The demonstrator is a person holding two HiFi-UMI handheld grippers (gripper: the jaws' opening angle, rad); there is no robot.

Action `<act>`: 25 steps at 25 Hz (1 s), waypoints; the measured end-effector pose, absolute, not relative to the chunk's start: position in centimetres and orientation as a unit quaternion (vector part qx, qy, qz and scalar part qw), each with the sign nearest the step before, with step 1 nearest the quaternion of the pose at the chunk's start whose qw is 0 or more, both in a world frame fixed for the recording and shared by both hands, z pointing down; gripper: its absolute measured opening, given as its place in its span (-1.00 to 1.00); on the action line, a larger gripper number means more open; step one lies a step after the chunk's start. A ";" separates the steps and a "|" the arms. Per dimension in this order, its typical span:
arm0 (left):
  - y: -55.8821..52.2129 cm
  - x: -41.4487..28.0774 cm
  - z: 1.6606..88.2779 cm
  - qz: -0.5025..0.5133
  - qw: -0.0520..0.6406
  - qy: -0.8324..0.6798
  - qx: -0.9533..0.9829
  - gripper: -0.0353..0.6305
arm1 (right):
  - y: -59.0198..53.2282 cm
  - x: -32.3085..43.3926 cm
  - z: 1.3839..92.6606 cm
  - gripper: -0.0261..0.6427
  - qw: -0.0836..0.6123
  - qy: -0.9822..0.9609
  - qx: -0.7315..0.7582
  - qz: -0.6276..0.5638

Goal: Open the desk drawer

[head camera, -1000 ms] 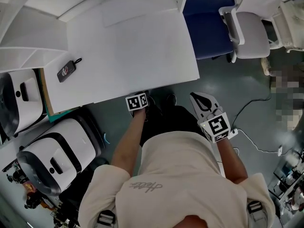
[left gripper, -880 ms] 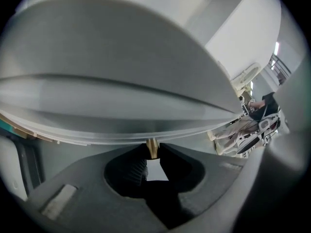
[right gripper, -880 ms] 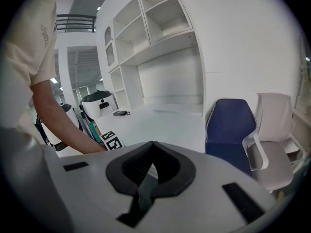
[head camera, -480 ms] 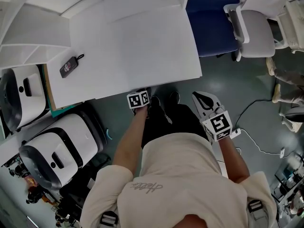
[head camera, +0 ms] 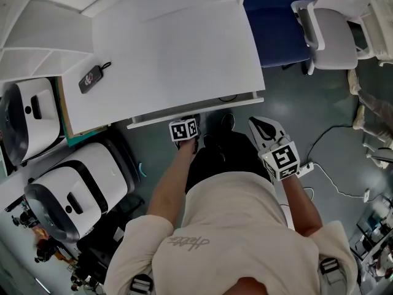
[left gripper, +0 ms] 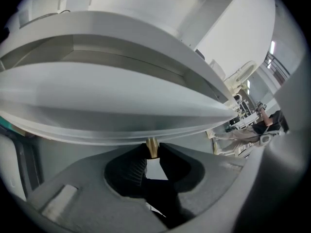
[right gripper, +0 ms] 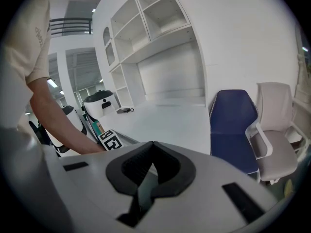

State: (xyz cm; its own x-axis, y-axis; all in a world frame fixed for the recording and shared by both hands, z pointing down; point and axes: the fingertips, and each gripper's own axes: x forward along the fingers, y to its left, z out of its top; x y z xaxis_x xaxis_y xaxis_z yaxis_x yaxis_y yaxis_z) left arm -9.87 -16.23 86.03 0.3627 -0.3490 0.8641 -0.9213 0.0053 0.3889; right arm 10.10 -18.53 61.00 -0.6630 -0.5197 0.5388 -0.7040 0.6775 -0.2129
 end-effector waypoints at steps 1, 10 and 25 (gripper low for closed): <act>-15.8 -9.8 86.0 0.280 0.511 -0.489 0.649 -0.63 | -18.0 10.0 61.0 -0.92 0.225 -0.888 0.345 0.205; -11.2 -9.1 86.1 0.292 0.508 -0.471 0.659 -0.63 | -12.6 8.3 59.1 -0.92 0.233 -0.890 0.350 0.178; -3.8 -7.9 86.1 0.296 0.507 -0.452 0.672 -0.62 | -2.3 7.4 58.0 -0.92 0.234 -0.866 0.405 0.178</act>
State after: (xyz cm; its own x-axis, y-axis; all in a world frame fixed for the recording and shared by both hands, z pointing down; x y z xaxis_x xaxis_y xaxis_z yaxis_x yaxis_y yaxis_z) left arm -7.95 -3.79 86.06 0.4164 -0.3077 0.8555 -0.9072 -0.0782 0.4134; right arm 7.37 -2.35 57.95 -0.5625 -0.6178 0.5495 -0.7844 0.6089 -0.1185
